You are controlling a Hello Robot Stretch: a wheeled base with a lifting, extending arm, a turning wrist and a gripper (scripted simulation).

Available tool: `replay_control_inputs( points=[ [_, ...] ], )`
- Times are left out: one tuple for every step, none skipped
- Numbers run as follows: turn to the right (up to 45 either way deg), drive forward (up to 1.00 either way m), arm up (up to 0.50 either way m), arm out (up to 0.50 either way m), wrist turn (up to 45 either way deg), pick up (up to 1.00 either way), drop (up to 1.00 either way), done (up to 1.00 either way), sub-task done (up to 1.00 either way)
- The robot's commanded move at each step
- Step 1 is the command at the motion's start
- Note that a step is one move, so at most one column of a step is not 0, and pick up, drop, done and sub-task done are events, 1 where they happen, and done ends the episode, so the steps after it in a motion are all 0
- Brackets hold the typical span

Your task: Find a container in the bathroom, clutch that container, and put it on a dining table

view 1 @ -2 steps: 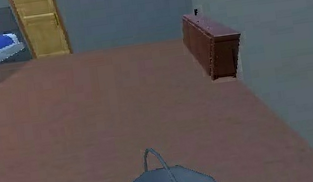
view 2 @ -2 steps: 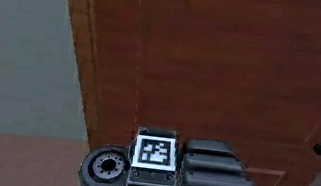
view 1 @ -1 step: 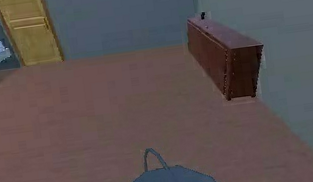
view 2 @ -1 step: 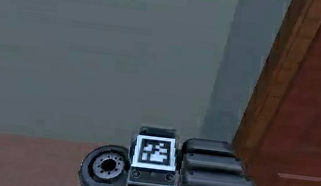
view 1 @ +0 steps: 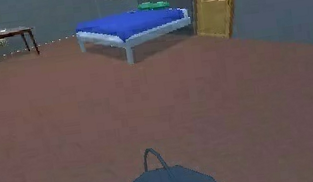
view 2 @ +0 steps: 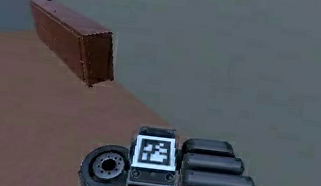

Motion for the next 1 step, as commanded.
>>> replay_control_inputs(
  points=[
    [-45.0,0.00,0.00,0.00,0.0,0.00,0.00,0.00,0.00]
  ],
)
